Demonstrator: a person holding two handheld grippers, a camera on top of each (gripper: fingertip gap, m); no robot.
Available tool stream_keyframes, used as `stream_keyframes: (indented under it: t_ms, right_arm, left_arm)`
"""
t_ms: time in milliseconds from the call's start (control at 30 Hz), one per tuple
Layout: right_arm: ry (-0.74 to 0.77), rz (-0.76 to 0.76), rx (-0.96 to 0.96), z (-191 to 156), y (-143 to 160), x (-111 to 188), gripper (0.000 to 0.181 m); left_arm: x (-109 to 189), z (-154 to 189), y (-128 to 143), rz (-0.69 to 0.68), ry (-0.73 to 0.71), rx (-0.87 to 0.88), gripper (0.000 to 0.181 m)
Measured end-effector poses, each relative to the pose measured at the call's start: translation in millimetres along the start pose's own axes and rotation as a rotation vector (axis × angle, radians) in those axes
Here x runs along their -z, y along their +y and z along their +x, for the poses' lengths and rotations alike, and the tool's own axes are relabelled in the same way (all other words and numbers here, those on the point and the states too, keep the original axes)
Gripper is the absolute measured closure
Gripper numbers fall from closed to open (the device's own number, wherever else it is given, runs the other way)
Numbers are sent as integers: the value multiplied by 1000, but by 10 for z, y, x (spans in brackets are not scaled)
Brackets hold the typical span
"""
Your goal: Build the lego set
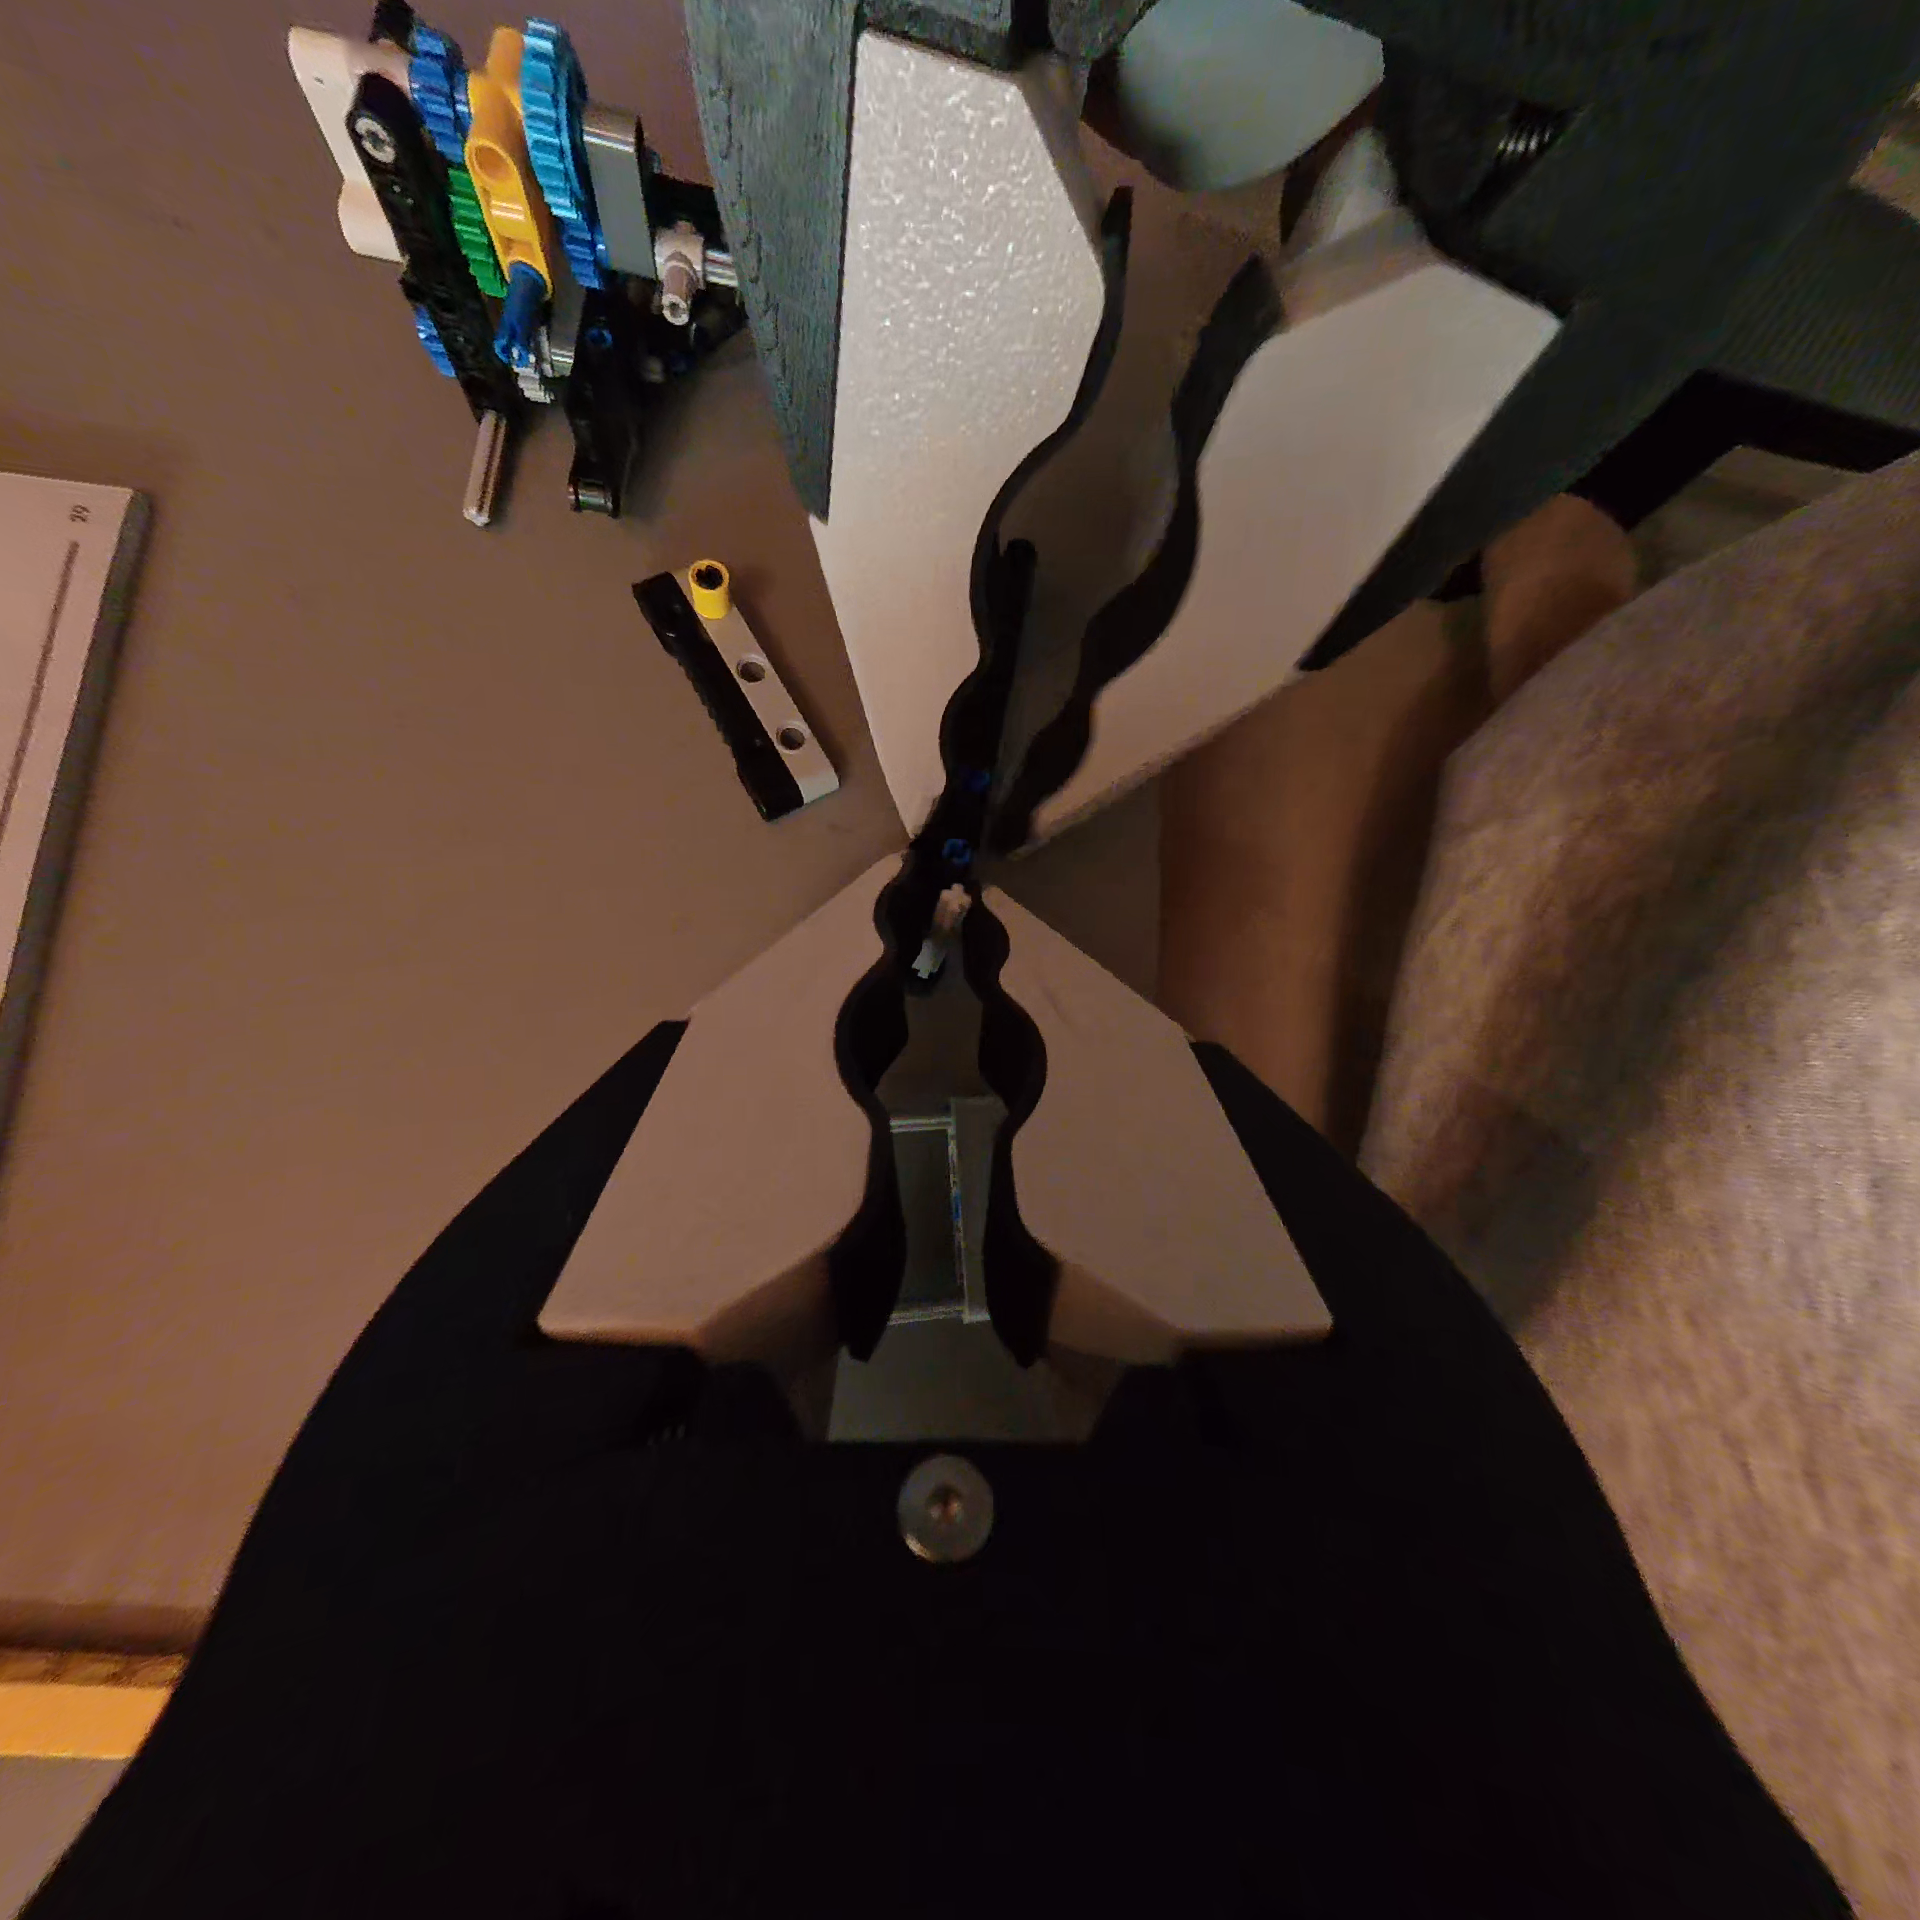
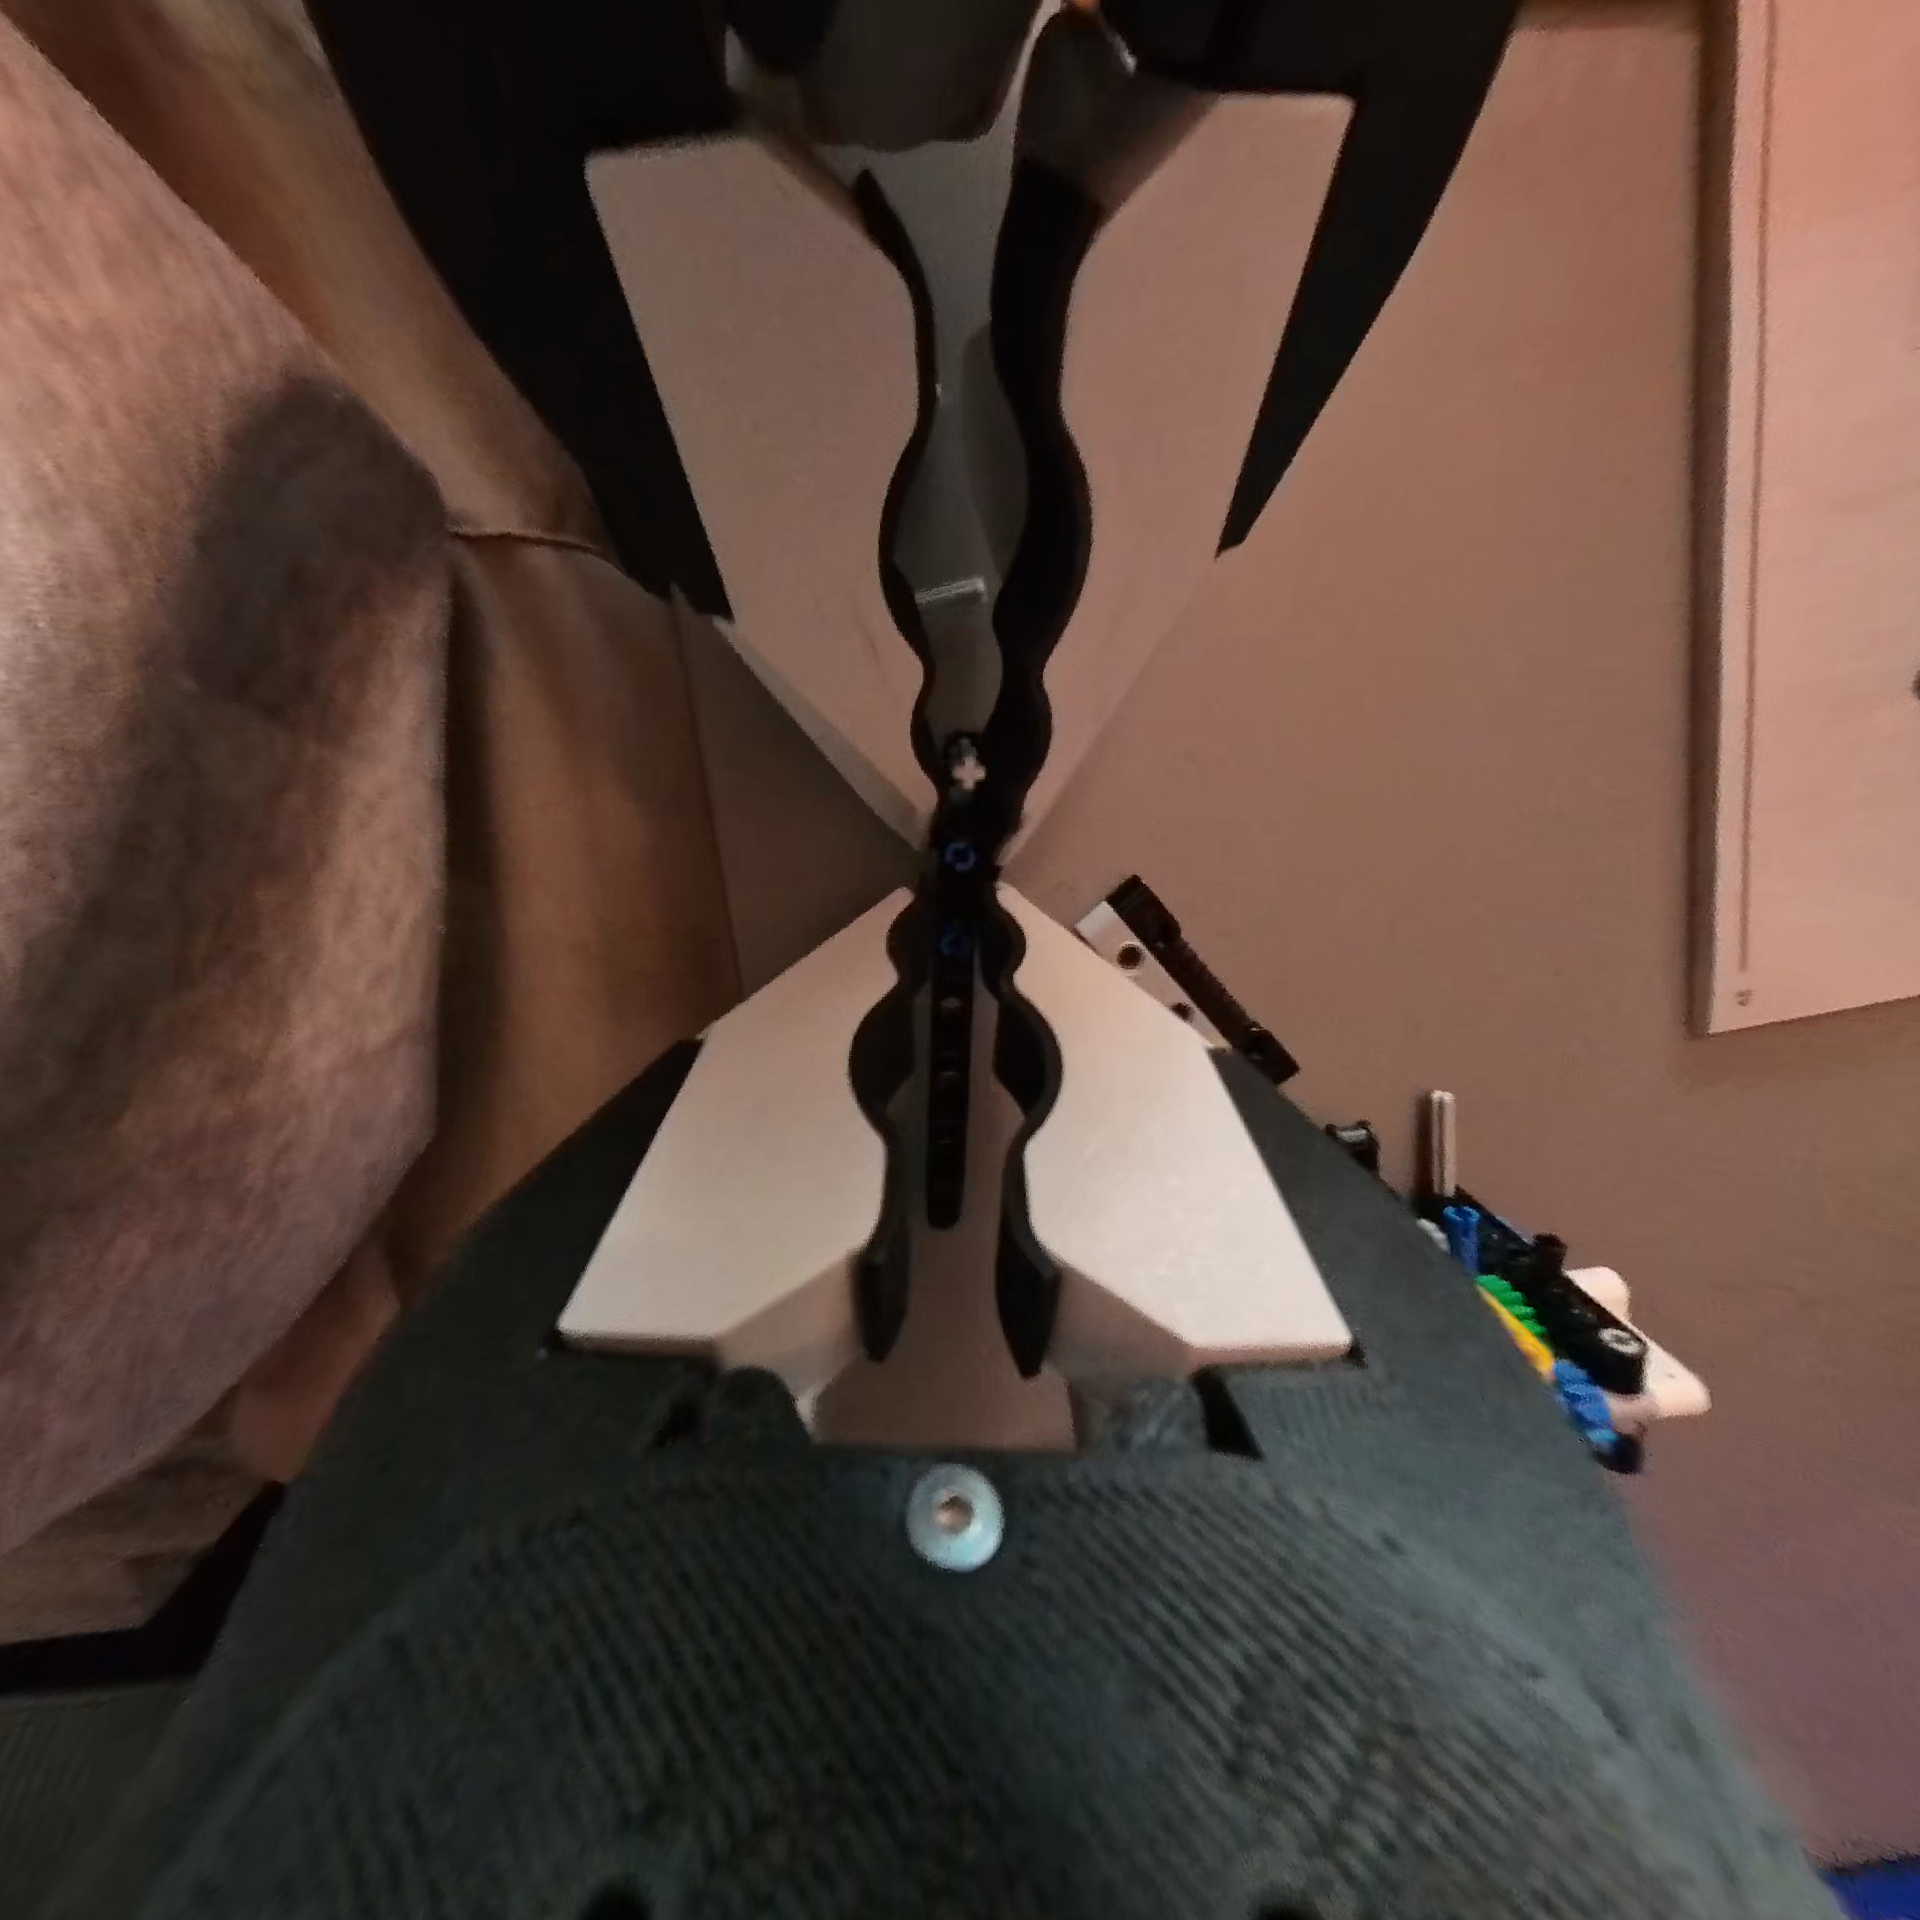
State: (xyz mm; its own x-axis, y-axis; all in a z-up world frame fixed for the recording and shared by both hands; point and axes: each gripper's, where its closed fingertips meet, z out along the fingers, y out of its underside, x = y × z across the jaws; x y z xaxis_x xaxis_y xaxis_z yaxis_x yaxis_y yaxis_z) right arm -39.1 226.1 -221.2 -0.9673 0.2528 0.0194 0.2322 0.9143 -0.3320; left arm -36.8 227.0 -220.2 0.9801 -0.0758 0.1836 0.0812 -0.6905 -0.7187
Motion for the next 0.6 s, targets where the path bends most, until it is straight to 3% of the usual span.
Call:
stream_keyframes:
  t_ms: [100,200,333,467,600]
  right_arm:
    - [-58,54,-48,-134,-17,10,144]
    - [-38,120,-116,-154,11,80,135]
    - [81,222,-195,-63,78,158,129]
    - [169,320,-252,5,88,189,127]
    - [201,340,-263,48,131,12,139]
  left_arm:
    - [4,1,2,8,-5,13,176]
    - [-13,-9,27,-2,-18,18,172]
    - [22,23,9,7,-5,36,149]
    - [152,18,-59,62,6,84,145]
    - [270,-12,-99,144,-25,135,144]
